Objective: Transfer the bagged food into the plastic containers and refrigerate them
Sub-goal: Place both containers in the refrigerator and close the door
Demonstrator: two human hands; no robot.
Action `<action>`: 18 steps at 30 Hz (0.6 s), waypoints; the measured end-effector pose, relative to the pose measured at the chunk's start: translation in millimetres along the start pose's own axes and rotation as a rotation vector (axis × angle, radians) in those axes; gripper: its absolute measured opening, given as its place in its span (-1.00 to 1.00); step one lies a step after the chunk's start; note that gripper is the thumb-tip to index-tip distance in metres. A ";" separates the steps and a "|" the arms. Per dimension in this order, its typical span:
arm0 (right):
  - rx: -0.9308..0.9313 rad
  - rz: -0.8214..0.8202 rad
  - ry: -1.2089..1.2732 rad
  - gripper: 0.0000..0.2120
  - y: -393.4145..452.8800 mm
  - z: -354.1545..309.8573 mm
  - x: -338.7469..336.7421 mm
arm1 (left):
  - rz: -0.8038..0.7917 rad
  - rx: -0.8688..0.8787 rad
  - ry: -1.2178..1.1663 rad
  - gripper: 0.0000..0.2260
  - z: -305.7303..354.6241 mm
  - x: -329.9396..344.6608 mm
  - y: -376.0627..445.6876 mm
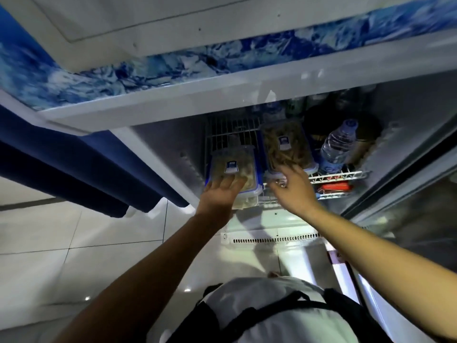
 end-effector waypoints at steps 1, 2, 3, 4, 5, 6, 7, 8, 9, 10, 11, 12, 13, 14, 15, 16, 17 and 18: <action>-0.024 -0.072 -0.209 -0.42 5.3 5.8 1.7 | -0.011 -0.005 -0.013 -0.22 0.5 -2.0 3.3; -0.020 -0.162 -0.384 -0.34 8.9 14.7 6.4 | -0.009 -0.011 -0.009 -0.23 1.6 -5.8 6.7; -0.009 -0.250 -0.511 -0.26 10.0 23.6 11.9 | -0.022 -0.015 0.014 -0.24 3.9 -8.0 10.9; -0.004 -0.324 -0.587 -0.19 9.3 32.2 17.8 | -0.043 -0.040 0.027 -0.25 3.5 -8.8 16.4; -0.014 -0.372 -0.623 -0.14 7.4 38.4 22.2 | -0.082 -0.084 0.034 -0.24 0.8 -7.6 22.9; -0.029 -0.398 -0.629 -0.11 5.5 42.4 24.9 | -0.112 -0.113 0.045 -0.23 -0.6 -7.1 29.1; -0.040 -0.408 -0.617 -0.09 4.4 45.1 25.7 | -0.117 -0.121 0.060 -0.20 -1.1 -7.0 36.2; -0.041 -0.415 -0.597 -0.09 3.8 46.6 24.6 | -0.108 -0.118 0.074 -0.16 -1.8 -7.0 42.9; -0.034 -0.424 -0.579 -0.08 4.2 47.6 23.3 | -0.093 -0.113 0.081 -0.12 -2.0 -8.2 48.7; -0.025 -0.437 -0.568 -0.08 4.8 48.6 22.4 | -0.091 -0.115 0.079 -0.08 -2.5 -8.4 53.2; -0.014 -0.449 -0.564 -0.08 5.4 49.1 22.4 | -0.093 -0.121 0.072 -0.06 -3.3 -8.2 57.1; -0.005 -0.457 -0.562 -0.07 5.7 49.1 22.8 | -0.098 -0.128 0.061 -0.06 -3.5 -8.2 60.2; 0.001 -0.460 -0.560 -0.07 6.0 48.5 23.2 | -0.099 -0.134 0.048 -0.07 -3.5 -7.9 62.5; 0.006 -0.461 -0.556 -0.07 6.4 48.1 23.9 | -0.092 -0.141 0.036 -0.08 -3.7 -6.8 64.7; 0.012 -0.463 -0.554 -0.07 6.7 48.2 24.2 | -0.081 -0.148 0.028 -0.09 -4.7 -4.8 67.0; 0.016 -0.465 -0.555 -0.06 7.2 48.5 24.5 | -0.068 -0.153 0.016 -0.09 -5.9 -3.4 68.9; 0.019 -0.466 -0.557 -0.06 7.3 48.6 24.2 | -0.057 -0.156 0.001 -0.08 -7.7 -1.5 70.6; 0.020 -0.468 -0.558 -0.06 7.5 48.6 24.1 | -0.050 -0.155 -0.014 -0.07 -9.8 0.1 72.4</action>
Point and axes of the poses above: each hand's wrist, its own y-axis towards the middle knuckle, its own x-axis out of the palm, z = x × y, the point moved 7 cm from there along y, towards the middle knuckle, and after that the axes turned 4 degrees about -x, right-handed, at the moved point
